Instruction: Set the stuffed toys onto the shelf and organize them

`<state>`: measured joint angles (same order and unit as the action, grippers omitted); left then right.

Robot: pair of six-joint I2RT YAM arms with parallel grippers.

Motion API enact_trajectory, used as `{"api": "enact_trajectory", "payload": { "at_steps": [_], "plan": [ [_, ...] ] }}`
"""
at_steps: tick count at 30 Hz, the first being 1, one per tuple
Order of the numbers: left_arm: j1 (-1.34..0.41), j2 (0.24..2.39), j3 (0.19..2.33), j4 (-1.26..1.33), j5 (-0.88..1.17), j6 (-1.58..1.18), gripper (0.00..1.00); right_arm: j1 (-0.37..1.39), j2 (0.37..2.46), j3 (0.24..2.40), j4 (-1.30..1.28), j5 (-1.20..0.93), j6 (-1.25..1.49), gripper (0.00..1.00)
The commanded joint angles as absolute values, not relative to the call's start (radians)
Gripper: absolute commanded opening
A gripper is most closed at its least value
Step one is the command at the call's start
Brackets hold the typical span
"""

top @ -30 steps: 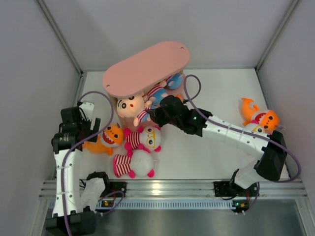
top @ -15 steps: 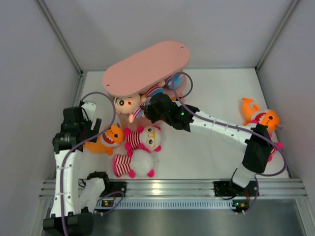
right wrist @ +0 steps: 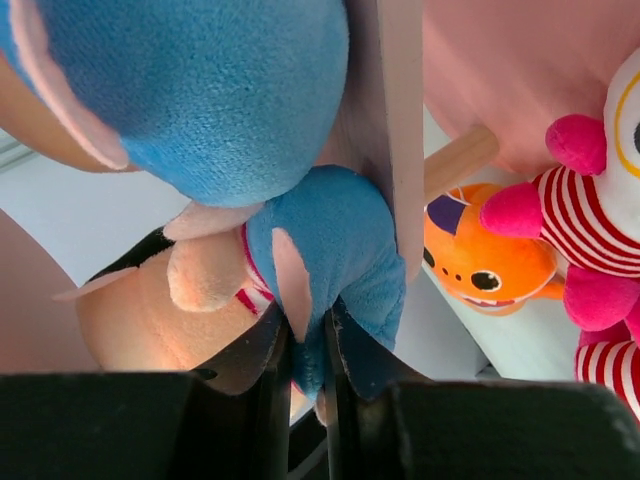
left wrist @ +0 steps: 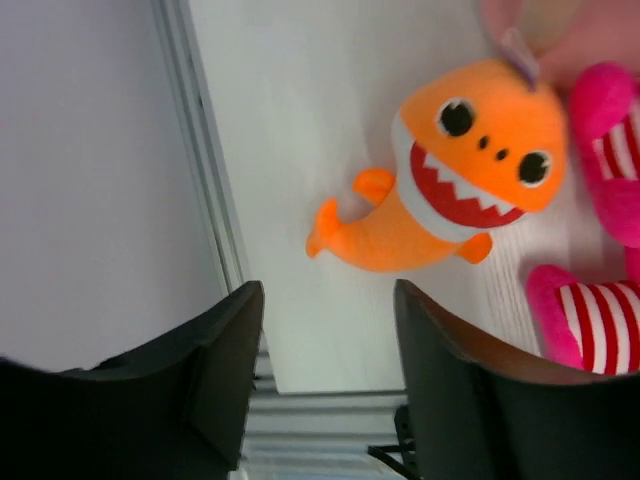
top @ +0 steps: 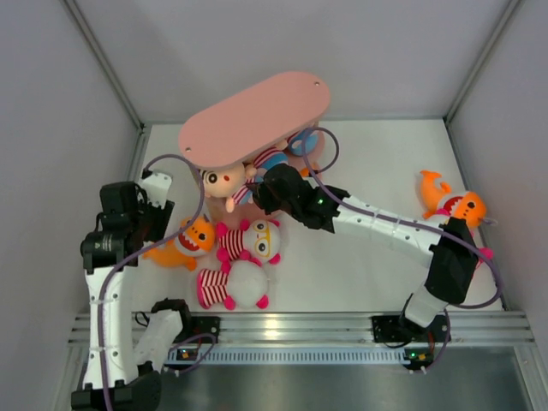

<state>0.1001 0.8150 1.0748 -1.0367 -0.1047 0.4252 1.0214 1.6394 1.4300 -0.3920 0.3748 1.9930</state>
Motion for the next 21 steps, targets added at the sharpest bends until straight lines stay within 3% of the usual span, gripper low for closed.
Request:
{"api": "enact_trajectory", "payload": {
  "at_steps": [1, 2, 4, 5, 8, 16, 21],
  "plan": [
    [0.087, 0.796, 1.268, -1.083, 0.208, 0.494, 0.56, 1.034, 1.595, 1.414, -0.293, 0.404, 2.253, 0.12],
    [0.083, 0.796, 1.291, -1.085, 0.344, 0.492, 0.49, 1.035, 1.598, 1.411, -0.281, 0.403, 2.252, 0.11],
    [0.078, 0.798, 1.322, -1.083, 0.510, 0.511, 0.46, 1.034, 1.601, 1.417, -0.270, 0.402, 2.250, 0.11],
    [0.080, 0.810, 1.322, -1.083, 0.654, 0.518, 0.48, 1.034, 1.603, 1.419, -0.271, 0.402, 2.247, 0.11],
    [0.078, 0.869, 1.284, -1.068, 0.797, 0.551, 0.57, 1.035, 1.601, 1.414, -0.261, 0.403, 2.246, 0.11],
    [0.078, 0.868, 1.126, -0.616, 0.680, 0.364, 0.52, 1.032, 1.594, 1.373, -0.212, 0.414, 2.255, 0.08],
    [0.064, 0.884, 1.072, -0.496, 0.644, 0.244, 0.52, 1.032, 1.601, 1.373, -0.198, 0.411, 2.256, 0.08]
  ]
}}
